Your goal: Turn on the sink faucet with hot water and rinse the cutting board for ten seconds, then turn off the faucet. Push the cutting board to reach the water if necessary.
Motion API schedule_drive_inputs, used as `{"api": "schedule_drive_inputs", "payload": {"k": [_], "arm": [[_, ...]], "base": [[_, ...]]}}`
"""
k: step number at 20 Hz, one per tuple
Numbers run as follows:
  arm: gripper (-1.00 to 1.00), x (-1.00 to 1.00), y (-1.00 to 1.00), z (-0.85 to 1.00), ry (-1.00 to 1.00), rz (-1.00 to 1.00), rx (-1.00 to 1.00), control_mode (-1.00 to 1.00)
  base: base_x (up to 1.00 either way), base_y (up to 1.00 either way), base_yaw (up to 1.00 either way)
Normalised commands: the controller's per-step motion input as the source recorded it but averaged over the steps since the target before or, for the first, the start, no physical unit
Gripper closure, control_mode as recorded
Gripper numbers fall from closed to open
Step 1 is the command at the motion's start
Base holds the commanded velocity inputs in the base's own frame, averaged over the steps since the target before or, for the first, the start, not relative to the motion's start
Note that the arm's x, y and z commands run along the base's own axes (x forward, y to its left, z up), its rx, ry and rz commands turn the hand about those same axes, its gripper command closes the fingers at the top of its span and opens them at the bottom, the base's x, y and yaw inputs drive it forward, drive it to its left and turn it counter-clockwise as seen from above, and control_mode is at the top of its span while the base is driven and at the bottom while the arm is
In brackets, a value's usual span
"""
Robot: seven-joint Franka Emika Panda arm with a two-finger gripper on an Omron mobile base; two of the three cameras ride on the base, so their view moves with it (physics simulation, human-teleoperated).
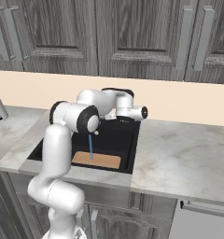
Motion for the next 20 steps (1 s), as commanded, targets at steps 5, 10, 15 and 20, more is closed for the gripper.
{"api": "schedule_drive_inputs", "payload": {"k": [5, 10, 15, 20], "arm": [[-1.0, 0.0, 0.0, 0.0, 0.0, 0.0, 0.0, -1.0], [-1.0, 0.0, 0.0, 0.0, 0.0, 0.0, 0.0, -1.0], [-1.0, 0.0, 0.0, 0.0, 0.0, 0.0, 0.0, -1.0], [-1.0, 0.0, 0.0, 0.0, 0.0, 0.0, 0.0, -1.0]], "base": [[0.0, 0.0, 0.0], [0.0, 0.0, 0.0], [0.0, 0.0, 0.0], [0.0, 0.0, 0.0]]}}
